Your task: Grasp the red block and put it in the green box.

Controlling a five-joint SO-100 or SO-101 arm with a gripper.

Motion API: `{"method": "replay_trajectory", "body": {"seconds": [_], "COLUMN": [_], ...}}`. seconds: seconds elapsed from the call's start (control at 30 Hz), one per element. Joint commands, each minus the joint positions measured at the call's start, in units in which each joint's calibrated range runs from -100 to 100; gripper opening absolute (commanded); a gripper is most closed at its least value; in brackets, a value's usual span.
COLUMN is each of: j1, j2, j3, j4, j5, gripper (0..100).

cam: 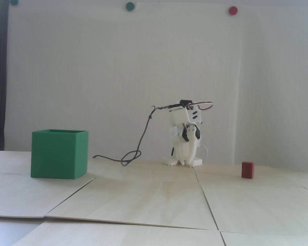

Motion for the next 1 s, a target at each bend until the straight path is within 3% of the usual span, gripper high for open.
{"method": "replay_trajectory", "body": {"seconds": [0.0, 0.2, 0.63, 0.77, 0.97], "j1": [-0.3, -0.4, -0.3, -1.2, -8.9], "j2": [-0.8, 6.3, 66.5, 78.0, 87.2], "j3": [-15.9, -26.4, -70.8, -79.6, -83.5], "j4": [3.0, 1.7, -2.7, -3.6, -12.9], "j5": [-0.6, -1.7, -3.7, -3.6, -3.7], "gripper": [8, 7, 7, 8, 7]}}
